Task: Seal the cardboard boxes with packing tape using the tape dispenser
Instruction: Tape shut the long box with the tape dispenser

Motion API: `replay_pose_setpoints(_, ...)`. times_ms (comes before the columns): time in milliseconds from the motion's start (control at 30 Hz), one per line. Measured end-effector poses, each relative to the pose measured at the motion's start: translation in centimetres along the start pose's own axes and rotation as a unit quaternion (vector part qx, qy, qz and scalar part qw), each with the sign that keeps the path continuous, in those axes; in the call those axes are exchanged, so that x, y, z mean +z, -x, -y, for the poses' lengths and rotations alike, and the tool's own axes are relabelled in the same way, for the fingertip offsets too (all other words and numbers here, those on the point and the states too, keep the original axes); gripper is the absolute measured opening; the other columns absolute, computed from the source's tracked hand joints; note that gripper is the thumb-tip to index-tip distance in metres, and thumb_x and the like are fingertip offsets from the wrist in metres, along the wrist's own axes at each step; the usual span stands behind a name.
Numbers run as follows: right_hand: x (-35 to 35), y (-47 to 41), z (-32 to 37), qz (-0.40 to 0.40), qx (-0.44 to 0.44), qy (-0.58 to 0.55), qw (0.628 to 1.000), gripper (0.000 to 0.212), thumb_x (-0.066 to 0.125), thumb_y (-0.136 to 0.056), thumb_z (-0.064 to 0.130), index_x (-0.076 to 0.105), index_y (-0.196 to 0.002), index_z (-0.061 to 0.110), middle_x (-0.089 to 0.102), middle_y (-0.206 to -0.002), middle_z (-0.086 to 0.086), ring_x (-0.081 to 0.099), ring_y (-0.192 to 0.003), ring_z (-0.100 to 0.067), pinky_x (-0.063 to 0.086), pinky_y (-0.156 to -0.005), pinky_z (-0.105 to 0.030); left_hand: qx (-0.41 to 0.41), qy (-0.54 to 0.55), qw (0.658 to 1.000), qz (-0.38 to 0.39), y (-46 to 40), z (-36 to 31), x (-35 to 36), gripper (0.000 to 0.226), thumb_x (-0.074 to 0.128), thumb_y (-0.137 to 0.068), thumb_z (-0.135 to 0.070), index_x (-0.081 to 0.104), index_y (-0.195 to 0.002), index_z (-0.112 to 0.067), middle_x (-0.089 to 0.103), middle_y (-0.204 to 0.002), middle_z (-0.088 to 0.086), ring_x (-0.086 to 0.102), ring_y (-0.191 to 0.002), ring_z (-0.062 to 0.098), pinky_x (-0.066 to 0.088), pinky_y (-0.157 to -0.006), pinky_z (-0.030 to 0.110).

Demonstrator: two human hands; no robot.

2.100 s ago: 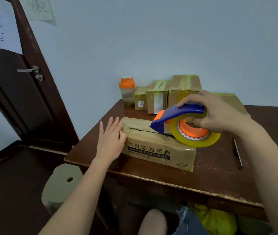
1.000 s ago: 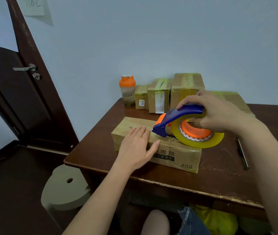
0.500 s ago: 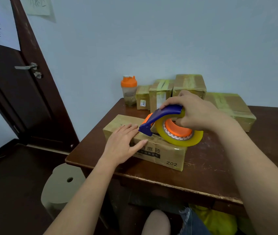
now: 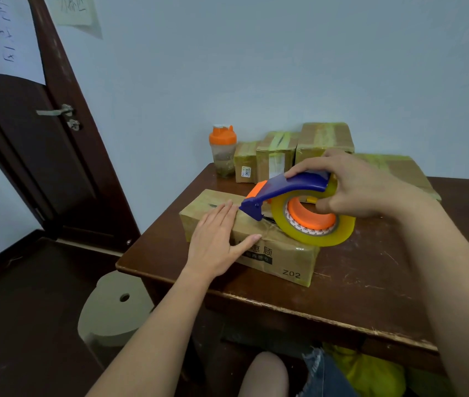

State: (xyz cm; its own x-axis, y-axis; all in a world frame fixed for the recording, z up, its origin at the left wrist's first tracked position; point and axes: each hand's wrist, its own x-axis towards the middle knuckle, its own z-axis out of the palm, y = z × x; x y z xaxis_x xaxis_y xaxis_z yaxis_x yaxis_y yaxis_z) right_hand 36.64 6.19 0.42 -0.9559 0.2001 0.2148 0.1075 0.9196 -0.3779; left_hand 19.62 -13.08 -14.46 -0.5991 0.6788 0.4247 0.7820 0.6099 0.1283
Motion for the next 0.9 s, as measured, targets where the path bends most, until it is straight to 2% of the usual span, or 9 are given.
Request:
replay_pose_setpoints(233,-0.2,0.6,-0.3,0.001,-0.002,-0.016,1.0,0.069,0.076,-0.07,0.015,0.051,-0.116,0.06,0.041,-0.099,0.008,0.05,-0.085,-0.01,0.048,-0.081,-0.037,-0.01,-0.012,1.0,0.026,-0.2,-0.1,-0.4,0.103,0.01,-0.078,-0.087,0.025,-0.155,-0.021,0.024,-0.161,-0.003,0.017,-0.148,0.011,0.015,-0.119,0.033)
replay_pose_setpoints(400,-1.2,1.5,-0.6,-0.011,0.0,-0.009,1.0,0.064,0.078,-0.068,0.01,0.056,-0.109,0.054,0.047,-0.099,-0.001,0.049,-0.082,-0.008,0.04,-0.071,-0.028,-0.019,-0.03,0.999,0.036,-0.3,-0.3,-0.7,0.108,0.007,-0.075,-0.088,0.024,-0.155,-0.018,0.021,-0.162,-0.001,0.017,-0.148,0.011,0.014,-0.119,0.032)
replay_pose_setpoints(500,-1.4,2.7,-1.6,-0.007,0.02,-0.004,1.0,0.063,0.078,-0.068,0.01,0.056,-0.106,0.054,0.047,-0.098,-0.003,0.05,-0.077,-0.009,0.041,-0.066,-0.027,-0.022,-0.035,0.999,0.036,-0.4,-0.4,-0.8,0.11,0.005,-0.074,-0.089,0.023,-0.155,-0.017,0.021,-0.162,0.0,0.016,-0.149,0.012,0.012,-0.119,0.032)
replay_pose_setpoints(633,-0.9,3.1,-2.8,-0.005,0.036,-0.017,0.999,0.067,0.077,-0.065,0.013,0.051,-0.105,0.06,0.049,-0.106,-0.004,0.057,-0.077,-0.02,0.05,-0.071,-0.036,-0.022,-0.033,0.999,0.032,-0.4,-0.5,-0.6,0.113,0.002,-0.073,-0.091,0.024,-0.155,-0.017,0.022,-0.162,0.0,0.017,-0.149,0.013,0.012,-0.12,0.034)
replay_pose_setpoints(767,-0.9,3.7,-3.3,-0.009,0.025,-0.042,0.999,0.064,0.077,-0.066,0.008,0.055,-0.104,0.055,0.061,-0.11,-0.004,0.061,-0.079,-0.027,0.053,-0.071,-0.046,-0.022,-0.03,0.999,0.034,-0.2,-0.5,-0.8,0.109,0.006,-0.074,-0.089,0.022,-0.155,-0.017,0.019,-0.162,0.0,0.014,-0.149,0.012,0.01,-0.119,0.033)
replay_pose_setpoints(900,-0.5,4.0,-3.3,-0.011,0.024,-0.058,0.998,0.062,0.075,-0.069,0.004,0.055,-0.106,0.05,0.062,-0.109,0.002,0.061,-0.083,-0.028,0.053,-0.075,-0.047,-0.023,-0.028,0.999,0.031,-0.3,-0.5,-0.7,0.105,0.012,-0.077,-0.086,0.023,-0.155,-0.017,0.02,-0.162,0.0,0.015,-0.149,0.013,0.01,-0.119,0.032)
